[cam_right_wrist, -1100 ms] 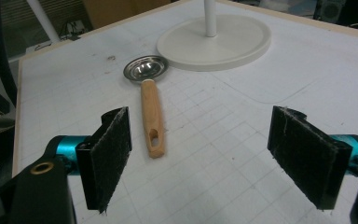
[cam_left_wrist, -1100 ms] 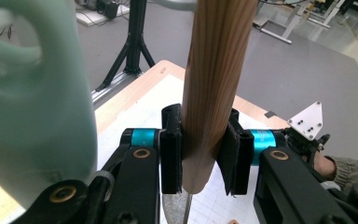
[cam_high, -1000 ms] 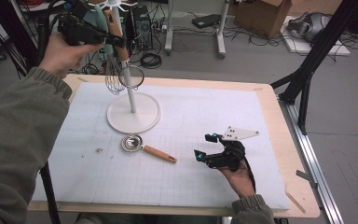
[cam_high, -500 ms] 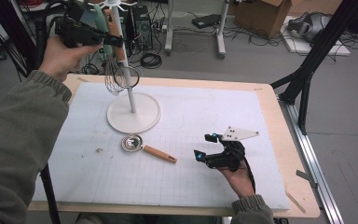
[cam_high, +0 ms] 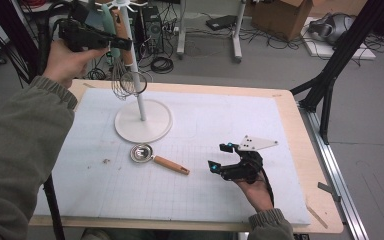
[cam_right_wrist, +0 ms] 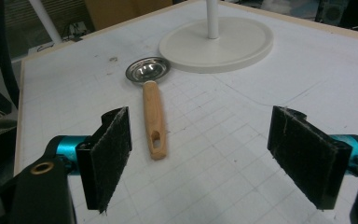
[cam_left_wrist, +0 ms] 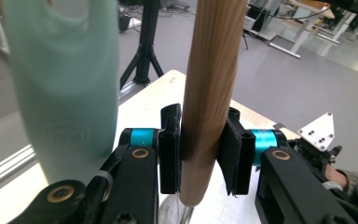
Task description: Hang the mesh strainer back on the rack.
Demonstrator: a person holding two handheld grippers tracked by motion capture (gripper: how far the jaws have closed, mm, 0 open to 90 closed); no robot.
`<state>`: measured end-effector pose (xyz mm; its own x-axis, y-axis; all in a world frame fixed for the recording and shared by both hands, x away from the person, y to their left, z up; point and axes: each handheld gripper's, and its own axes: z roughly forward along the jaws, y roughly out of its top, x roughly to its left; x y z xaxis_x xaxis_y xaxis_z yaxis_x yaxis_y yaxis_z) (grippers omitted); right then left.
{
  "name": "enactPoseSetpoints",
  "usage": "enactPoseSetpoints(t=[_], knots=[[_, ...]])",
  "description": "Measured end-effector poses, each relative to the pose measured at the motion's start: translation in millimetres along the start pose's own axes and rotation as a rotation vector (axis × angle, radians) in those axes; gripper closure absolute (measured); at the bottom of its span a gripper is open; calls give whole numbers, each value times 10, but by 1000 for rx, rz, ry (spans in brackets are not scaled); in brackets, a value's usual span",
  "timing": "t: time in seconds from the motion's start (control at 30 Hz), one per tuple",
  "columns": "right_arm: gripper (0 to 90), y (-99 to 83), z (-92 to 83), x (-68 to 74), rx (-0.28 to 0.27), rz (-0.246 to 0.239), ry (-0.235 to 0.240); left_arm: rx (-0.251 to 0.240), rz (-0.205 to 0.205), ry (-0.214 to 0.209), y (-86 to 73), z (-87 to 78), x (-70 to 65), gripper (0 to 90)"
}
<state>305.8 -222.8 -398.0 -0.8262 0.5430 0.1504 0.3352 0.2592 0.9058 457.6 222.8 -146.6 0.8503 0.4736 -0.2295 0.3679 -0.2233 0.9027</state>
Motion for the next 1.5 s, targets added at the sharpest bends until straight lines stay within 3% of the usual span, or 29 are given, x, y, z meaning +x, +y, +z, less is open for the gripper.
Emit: enactPoseSetpoints(t=[0.27,0.4,0.53,0.87,1.2,1.5], knots=[[209,2,8,8,-2,-6,1,-7,-8,-11,-6,23,4,715],[209,3,-1,9,-2,-4,-4,3,9,8,-7,24,-25,702],[209,4,0,8,-3,-4,-4,14,35,49,-26,13,-86,619],[209,10,-9,14,-13,-10,1,31,82,114,-30,-14,-240,560],[210,11,-9,16,-15,-11,5,8,77,174,-104,-55,-312,526],[210,12,-17,15,-16,-10,4,0,84,188,-156,-113,-335,506]])
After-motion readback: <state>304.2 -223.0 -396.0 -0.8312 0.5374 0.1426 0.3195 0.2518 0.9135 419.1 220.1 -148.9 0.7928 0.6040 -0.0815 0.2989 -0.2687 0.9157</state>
